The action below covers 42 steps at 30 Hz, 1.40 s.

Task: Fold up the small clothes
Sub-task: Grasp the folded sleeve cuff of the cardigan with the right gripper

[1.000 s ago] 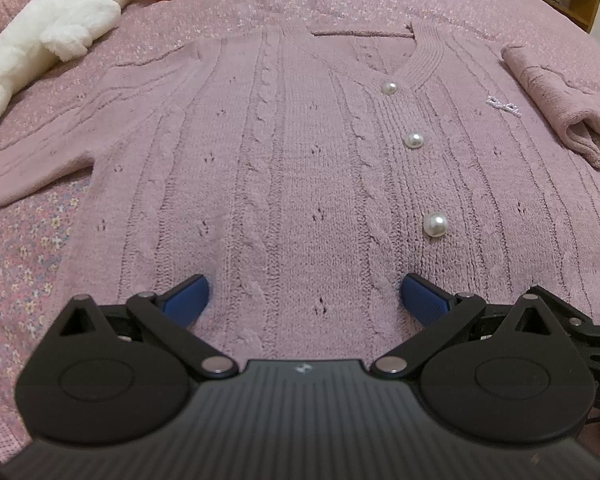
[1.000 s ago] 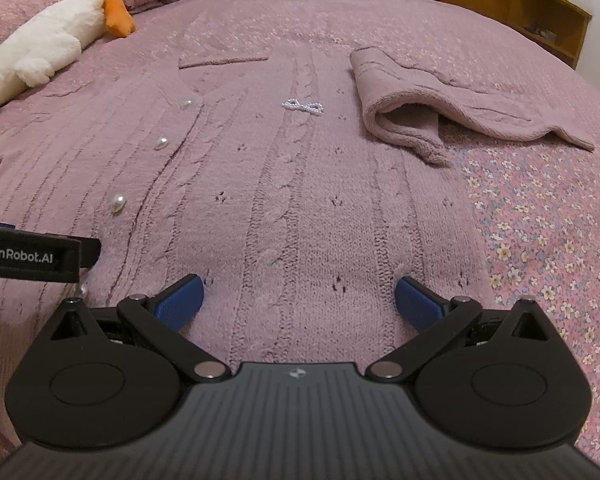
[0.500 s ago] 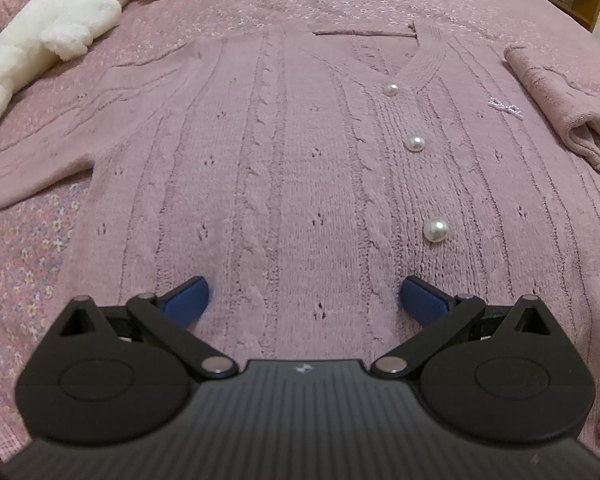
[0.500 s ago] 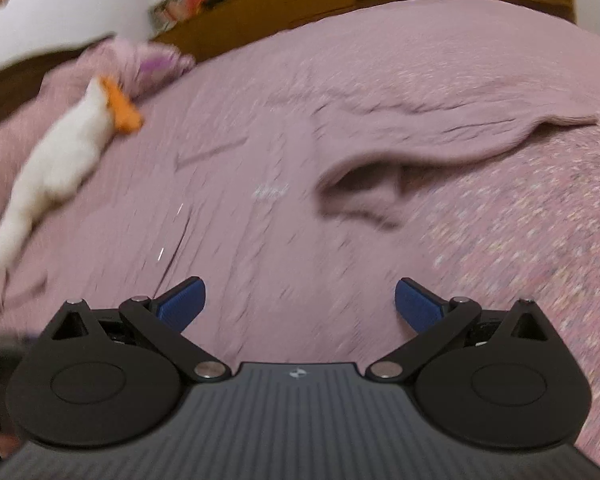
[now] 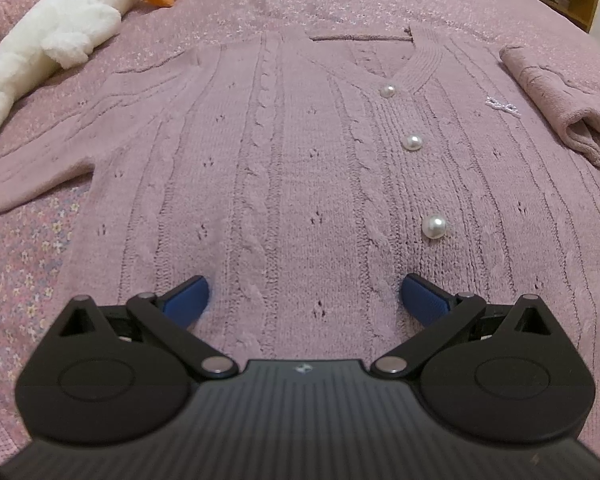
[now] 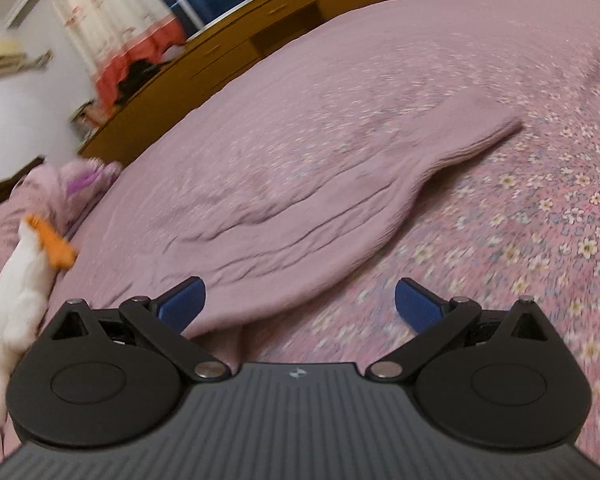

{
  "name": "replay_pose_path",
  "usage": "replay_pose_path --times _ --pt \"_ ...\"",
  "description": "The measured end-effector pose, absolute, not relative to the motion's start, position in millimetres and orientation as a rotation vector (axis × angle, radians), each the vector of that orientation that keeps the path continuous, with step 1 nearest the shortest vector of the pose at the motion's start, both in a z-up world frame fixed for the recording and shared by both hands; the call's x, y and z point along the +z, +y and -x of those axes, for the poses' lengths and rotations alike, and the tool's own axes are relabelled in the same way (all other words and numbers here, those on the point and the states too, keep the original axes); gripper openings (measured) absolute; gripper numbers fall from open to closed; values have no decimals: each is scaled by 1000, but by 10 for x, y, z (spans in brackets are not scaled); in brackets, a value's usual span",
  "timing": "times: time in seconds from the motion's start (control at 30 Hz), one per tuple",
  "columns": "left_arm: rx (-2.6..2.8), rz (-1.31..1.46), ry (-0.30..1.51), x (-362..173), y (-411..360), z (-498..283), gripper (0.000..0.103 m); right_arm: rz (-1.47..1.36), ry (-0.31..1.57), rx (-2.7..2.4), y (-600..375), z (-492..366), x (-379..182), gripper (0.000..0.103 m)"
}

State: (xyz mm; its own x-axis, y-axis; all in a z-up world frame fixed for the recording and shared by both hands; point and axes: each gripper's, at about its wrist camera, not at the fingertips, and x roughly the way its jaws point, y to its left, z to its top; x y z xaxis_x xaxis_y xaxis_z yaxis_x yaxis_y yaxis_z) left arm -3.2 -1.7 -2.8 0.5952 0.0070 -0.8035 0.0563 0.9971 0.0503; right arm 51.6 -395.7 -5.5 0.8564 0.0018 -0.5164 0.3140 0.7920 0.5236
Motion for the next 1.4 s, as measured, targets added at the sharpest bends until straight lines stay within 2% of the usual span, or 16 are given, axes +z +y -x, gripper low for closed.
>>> replay_pose_path --times 0.37,0.47,0.57,0.63,0.7,1.0,1.4 --pt "-30 -75 927 -26 -14 36 103 -660 434 -205 -4149 -892 -150 103" --pt "-29 -74 928 -21 -17 30 103 -667 426 -228 -4197 -993 -151 93" --pt "-30 -74 924 -19 -14 38 103 -697 423 -257 -4273 -1073 -155 67" --pt "-31 -73 925 -19 -8 40 103 -729 428 -274 -4358 -1101 -168 25" --pt "-31 -73 925 -20 -5 39 103 -755 422 -267 -4432 -1091 -160 15" --pt "-32 -70 921 -26 1 51 103 -697 285 -265 -4544 -748 314 13" --pt "-69 -68 906 13 47 66 103 -584 146 -272 -4515 -156 1297 13"
